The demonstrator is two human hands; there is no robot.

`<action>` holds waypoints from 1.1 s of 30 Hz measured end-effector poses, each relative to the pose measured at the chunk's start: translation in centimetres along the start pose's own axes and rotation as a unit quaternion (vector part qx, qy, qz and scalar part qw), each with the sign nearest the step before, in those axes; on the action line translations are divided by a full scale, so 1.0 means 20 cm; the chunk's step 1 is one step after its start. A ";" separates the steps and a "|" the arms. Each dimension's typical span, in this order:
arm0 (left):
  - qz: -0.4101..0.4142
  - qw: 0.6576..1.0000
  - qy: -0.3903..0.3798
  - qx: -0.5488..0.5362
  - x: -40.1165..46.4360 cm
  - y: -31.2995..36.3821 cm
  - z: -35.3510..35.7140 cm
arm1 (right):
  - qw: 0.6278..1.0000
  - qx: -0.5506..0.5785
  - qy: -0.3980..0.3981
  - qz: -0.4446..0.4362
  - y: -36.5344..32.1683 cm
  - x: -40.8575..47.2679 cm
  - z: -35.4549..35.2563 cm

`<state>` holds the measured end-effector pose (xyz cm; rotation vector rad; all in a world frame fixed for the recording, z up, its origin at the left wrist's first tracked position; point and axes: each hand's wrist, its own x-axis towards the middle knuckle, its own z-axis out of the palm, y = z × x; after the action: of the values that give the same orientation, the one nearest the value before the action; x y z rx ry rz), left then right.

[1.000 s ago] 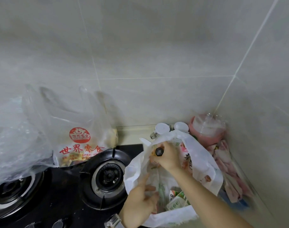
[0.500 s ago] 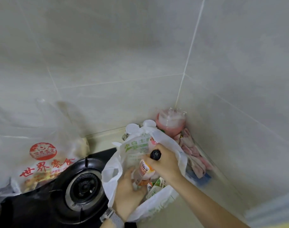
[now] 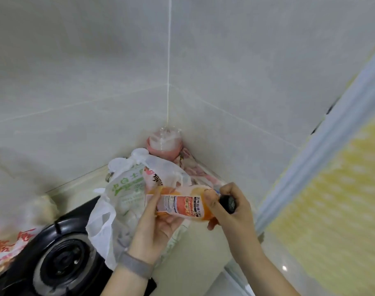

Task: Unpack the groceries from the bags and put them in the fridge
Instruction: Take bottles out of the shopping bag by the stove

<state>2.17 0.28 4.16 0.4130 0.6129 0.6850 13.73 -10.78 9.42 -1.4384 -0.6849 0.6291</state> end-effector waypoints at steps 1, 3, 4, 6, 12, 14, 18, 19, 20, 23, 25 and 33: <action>-0.001 1.000 -0.005 0.020 0.00 -0.03 0.03 | 0.999 0.028 0.004 0.014 -0.01 -0.05 -0.05; -0.022 0.998 -0.020 0.063 0.00 -0.09 0.09 | 0.991 0.118 -0.004 0.066 -0.03 -0.13 -0.18; -0.040 0.995 -0.031 0.085 0.00 -0.12 0.12 | 0.982 0.156 -0.007 0.102 -0.05 -0.17 -0.25; -0.070 0.987 -0.068 0.126 -0.01 -0.20 0.18 | 0.967 0.176 -0.007 0.182 -0.07 -0.25 -0.39; -0.161 0.933 -0.203 0.250 -0.12 -0.49 0.47 | 0.931 0.183 0.011 0.317 -0.12 -0.54 -0.69; -0.181 0.905 -0.245 0.298 -0.17 -0.60 0.57 | 0.929 0.194 0.052 0.310 -0.14 -0.65 -0.77; -0.217 0.853 -0.300 0.368 -0.28 -0.86 0.76 | 0.931 0.182 0.129 0.288 -0.17 -0.88 -0.95; -0.226 0.840 -0.310 0.383 -0.31 -0.93 0.81 | 0.930 0.180 0.149 0.285 -0.17 -0.93 -1.01; -0.235 0.828 -0.322 0.395 -0.35 -1.00 0.86 | 0.929 0.180 0.168 0.278 -0.17 -0.99 -1.06; -0.265 0.791 -0.361 0.418 -0.46 -1.23 1.00 | 0.930 0.179 0.229 0.225 -0.17 -1.15 -1.21; -0.293 0.770 -0.377 0.423 -0.55 -1.39 1.09 | 0.928 0.175 0.273 0.183 -0.16 -1.25 -1.32; -0.399 0.699 -0.428 0.411 -0.89 -2.06 1.43 | 0.852 0.164 0.488 0.096 -0.14 -1.63 -1.81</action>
<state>28.58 -45.43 10.27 1.1238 0.0963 -0.7020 19.09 -59.33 10.25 -1.2907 0.3641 0.0853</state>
